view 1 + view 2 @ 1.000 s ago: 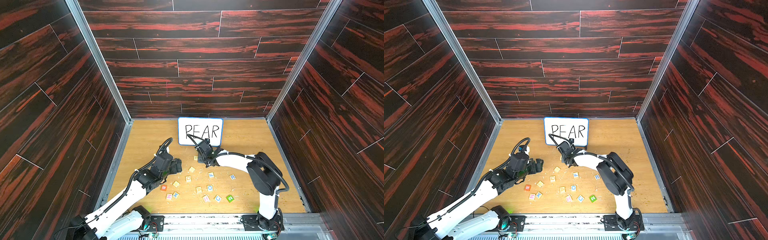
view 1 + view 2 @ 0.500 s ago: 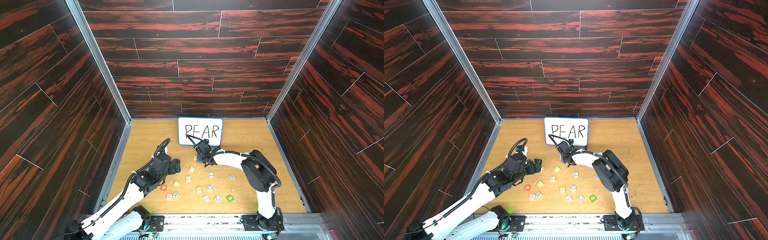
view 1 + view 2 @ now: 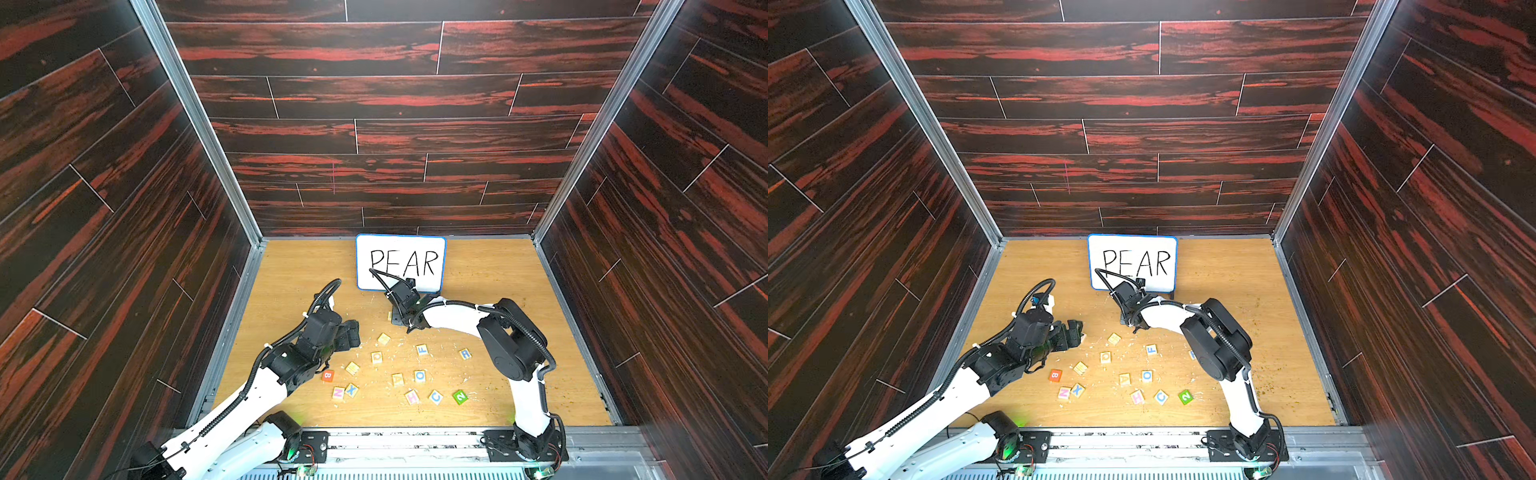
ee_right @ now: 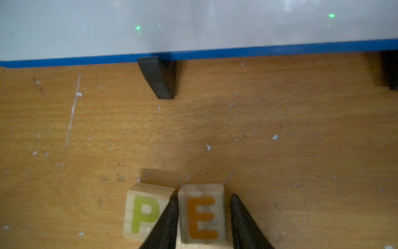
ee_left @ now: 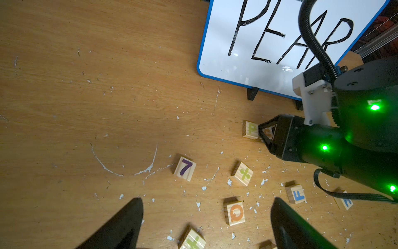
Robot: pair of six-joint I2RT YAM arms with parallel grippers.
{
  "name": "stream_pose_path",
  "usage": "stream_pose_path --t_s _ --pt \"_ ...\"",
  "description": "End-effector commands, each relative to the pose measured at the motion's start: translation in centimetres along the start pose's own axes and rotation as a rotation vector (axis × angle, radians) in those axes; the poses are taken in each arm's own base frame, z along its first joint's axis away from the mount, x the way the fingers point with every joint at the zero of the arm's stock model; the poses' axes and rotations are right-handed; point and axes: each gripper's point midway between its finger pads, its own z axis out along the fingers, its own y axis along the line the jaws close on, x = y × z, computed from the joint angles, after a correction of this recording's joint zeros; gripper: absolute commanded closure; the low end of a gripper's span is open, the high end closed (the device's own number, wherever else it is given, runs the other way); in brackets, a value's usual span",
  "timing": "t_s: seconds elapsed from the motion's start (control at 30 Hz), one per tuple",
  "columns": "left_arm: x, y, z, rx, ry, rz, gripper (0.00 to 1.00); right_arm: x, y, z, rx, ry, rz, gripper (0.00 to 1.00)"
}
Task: Spell the uppercase word “pear” with letter blocks
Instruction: Place the letter block at the center of the board.
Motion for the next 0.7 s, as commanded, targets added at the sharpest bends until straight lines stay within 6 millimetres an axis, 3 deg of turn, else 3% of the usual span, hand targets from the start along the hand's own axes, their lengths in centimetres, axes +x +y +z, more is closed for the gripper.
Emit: stream_pose_path --t_s 0.0,0.17,0.43,0.5,0.67 --pt "0.2 0.6 -0.1 -0.020 -0.008 0.009 0.05 0.7 -0.5 0.9 0.031 0.026 0.008 0.55" --pt "0.1 0.6 -0.2 -0.021 -0.009 0.007 0.05 -0.4 -0.4 -0.3 0.022 -0.008 0.013 0.53" --pt "-0.1 0.7 -0.7 -0.019 -0.020 0.001 0.05 -2.0 -0.6 -5.6 -0.060 -0.093 0.011 0.47" --pt "-0.1 1.0 -0.9 -0.030 -0.021 0.005 0.05 -1.4 -0.6 -7.0 -0.081 -0.094 -0.016 0.47" --pt "-0.6 1.8 -1.9 -0.066 -0.043 0.014 0.05 2.7 -0.6 -9.6 -0.077 -0.056 -0.106 0.46"
